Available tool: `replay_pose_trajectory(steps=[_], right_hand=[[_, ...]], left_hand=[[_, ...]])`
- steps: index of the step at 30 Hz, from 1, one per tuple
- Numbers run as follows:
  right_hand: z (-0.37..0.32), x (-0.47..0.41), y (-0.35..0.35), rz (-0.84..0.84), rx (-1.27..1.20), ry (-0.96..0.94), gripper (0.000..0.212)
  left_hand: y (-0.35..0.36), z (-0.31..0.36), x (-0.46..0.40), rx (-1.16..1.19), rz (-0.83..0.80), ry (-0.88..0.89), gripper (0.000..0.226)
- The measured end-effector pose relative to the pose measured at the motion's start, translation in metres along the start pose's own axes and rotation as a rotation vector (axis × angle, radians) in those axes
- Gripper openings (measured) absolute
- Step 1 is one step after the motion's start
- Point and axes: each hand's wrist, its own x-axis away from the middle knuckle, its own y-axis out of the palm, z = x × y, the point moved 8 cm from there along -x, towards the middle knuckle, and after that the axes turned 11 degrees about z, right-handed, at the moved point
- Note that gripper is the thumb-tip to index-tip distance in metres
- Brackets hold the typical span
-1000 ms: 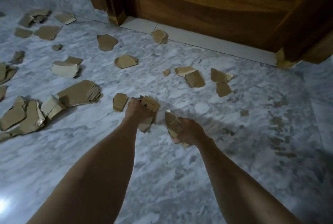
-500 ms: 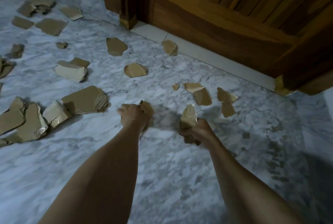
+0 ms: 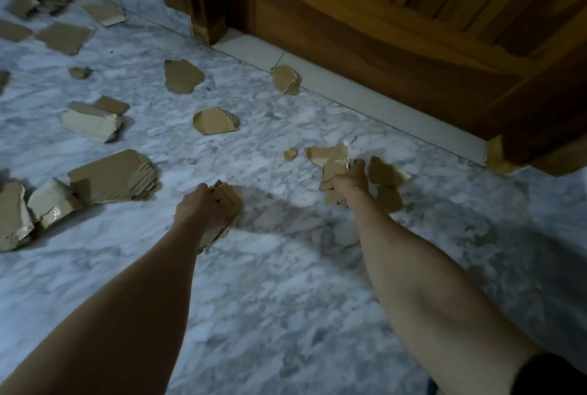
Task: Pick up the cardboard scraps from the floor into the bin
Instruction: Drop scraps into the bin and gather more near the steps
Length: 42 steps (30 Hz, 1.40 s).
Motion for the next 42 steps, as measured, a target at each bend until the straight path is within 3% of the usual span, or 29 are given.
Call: replay_pose_trajectory(steps=[3, 5, 7, 11, 14, 16, 18, 21, 24, 27, 31, 34, 38, 42], right_hand=[[-0.004, -0.014, 0.003, -0.085, 0.185, -0.024, 0.108], [-0.002, -0.019, 0.006, -0.089, 0.251, -0.062, 0.106], [-0.001, -0.023, 0.005, -0.031, 0.28, -0.134, 0.095], [0.004, -0.025, -0.004, 0.112, 0.314, -0.314, 0.043], [0.021, -0.037, -0.021, 0.1, 0.409, -0.345, 0.04], [0.023, -0.053, -0.035, 0.033, 0.463, -0.387, 0.04], [0.021, -0.069, -0.043, -0.112, 0.362, -0.398, 0.033], [0.021, -0.089, -0.068, -0.167, 0.015, -0.21, 0.049], [0.02, -0.106, -0.094, -0.136, -0.056, -0.189, 0.056], [0.023, -0.123, -0.105, -0.131, 0.039, -0.172, 0.067], [0.035, -0.138, -0.086, -0.126, 0.343, -0.202, 0.079], [0.038, -0.141, -0.084, -0.002, 0.449, -0.213, 0.081], [0.035, -0.136, -0.087, 0.013, 0.536, -0.259, 0.087], [0.019, -0.136, -0.099, 0.01, 0.243, -0.287, 0.078]], left_hand=[[-0.002, 0.012, 0.012, 0.046, 0.036, -0.009, 0.033], [0.001, 0.027, 0.021, 0.126, 0.015, -0.027, 0.031], [0.001, 0.057, 0.033, 0.2, -0.01, -0.041, 0.033], [-0.003, 0.16, 0.045, 0.276, -0.05, 0.057, 0.054], [0.001, 0.225, 0.055, 0.126, -0.096, 0.171, 0.095], [0.003, 0.246, 0.057, 0.025, -0.086, 0.184, 0.085], [0.011, 0.259, 0.048, -0.028, -0.054, 0.231, 0.08], [0.023, 0.278, 0.033, -0.1, -0.065, 0.323, 0.083], [0.034, 0.296, 0.023, -0.134, -0.102, 0.385, 0.075], [0.055, 0.298, 0.009, -0.205, -0.124, 0.425, 0.078], [0.079, 0.291, -0.004, -0.257, -0.153, 0.475, 0.044], [0.092, 0.28, -0.021, -0.253, -0.13, 0.454, 0.053], [0.08, 0.284, -0.003, -0.177, -0.096, 0.473, 0.049], [0.065, 0.287, 0.009, -0.084, -0.068, 0.493, 0.053]])
